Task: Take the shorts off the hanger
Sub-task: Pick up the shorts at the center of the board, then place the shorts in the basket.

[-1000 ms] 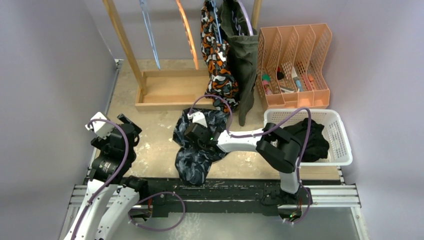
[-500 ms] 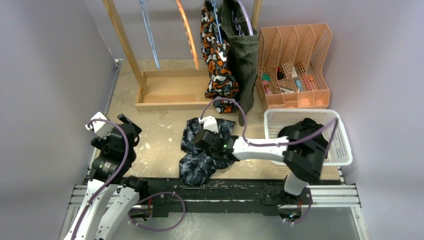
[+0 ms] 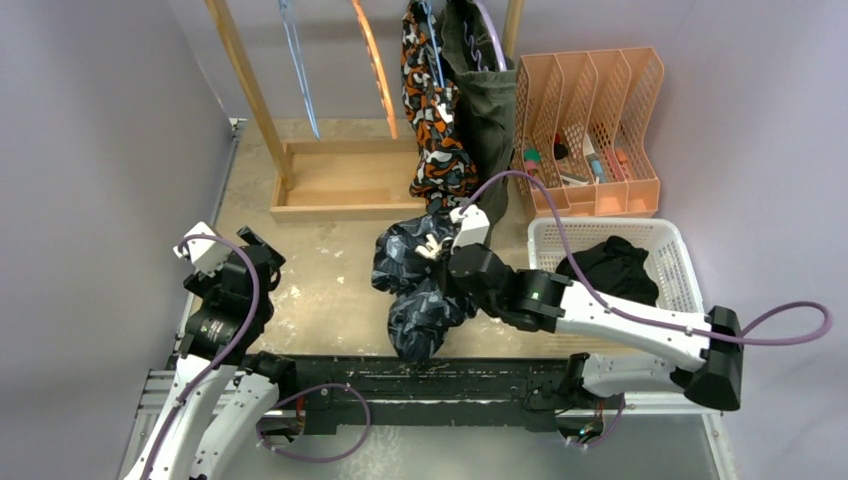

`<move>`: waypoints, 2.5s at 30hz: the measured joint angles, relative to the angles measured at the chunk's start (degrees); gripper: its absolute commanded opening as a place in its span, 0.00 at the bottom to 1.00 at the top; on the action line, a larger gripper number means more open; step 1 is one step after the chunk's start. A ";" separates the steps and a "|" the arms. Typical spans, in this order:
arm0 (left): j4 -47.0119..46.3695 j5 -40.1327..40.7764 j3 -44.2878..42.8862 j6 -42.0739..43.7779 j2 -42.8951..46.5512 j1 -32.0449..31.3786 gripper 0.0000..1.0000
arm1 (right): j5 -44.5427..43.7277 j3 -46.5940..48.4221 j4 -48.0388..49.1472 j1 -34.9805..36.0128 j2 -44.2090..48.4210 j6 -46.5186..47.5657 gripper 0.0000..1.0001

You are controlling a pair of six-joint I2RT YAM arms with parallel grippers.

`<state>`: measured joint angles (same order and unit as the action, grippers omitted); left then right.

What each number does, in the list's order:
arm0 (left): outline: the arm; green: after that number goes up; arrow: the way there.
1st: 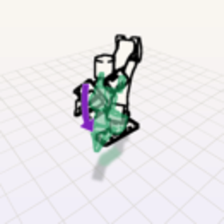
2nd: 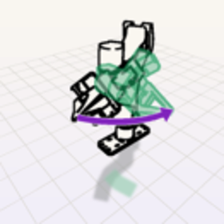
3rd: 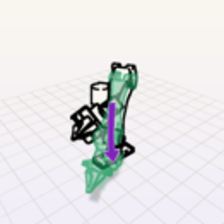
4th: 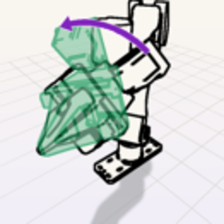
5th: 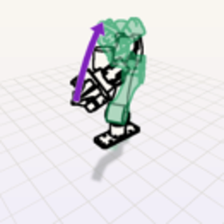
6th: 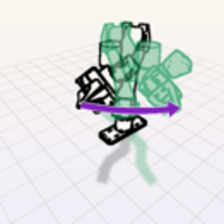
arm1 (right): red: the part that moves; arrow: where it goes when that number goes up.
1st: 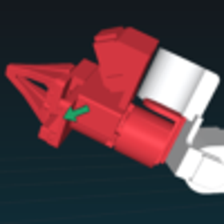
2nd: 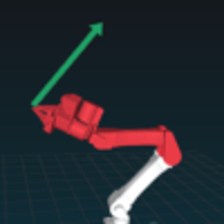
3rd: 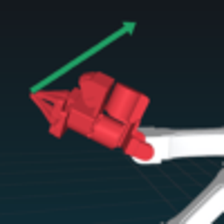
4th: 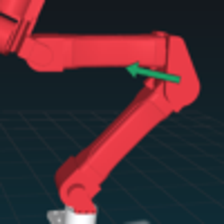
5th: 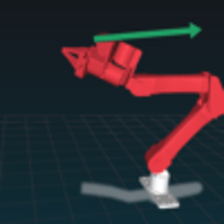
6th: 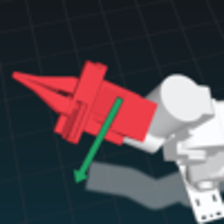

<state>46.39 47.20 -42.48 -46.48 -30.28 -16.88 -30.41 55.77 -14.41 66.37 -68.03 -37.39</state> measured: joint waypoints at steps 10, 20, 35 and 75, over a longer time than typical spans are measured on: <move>0.00 -0.11 0.00 0.02 -0.09 0.00 0.94 | -2.08 -0.52 -12.79 0.00 14.49 -4.11 0.00; 0.00 -0.04 0.00 -0.02 -1.44 0.00 0.97 | -15.78 0.85 -27.67 -2.56 19.41 -14.86 0.00; -0.04 -0.35 0.22 0.02 -2.43 0.00 0.98 | -33.03 6.38 -31.71 -14.03 19.10 -12.85 0.00; -1.79 -3.04 0.94 1.27 -5.77 0.00 0.98 | -10.69 -12.66 -4.92 -73.72 13.90 2.99 0.00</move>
<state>44.60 44.16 -41.54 -45.21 -36.05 -16.88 -41.10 43.11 -19.33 -7.35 -54.13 -34.39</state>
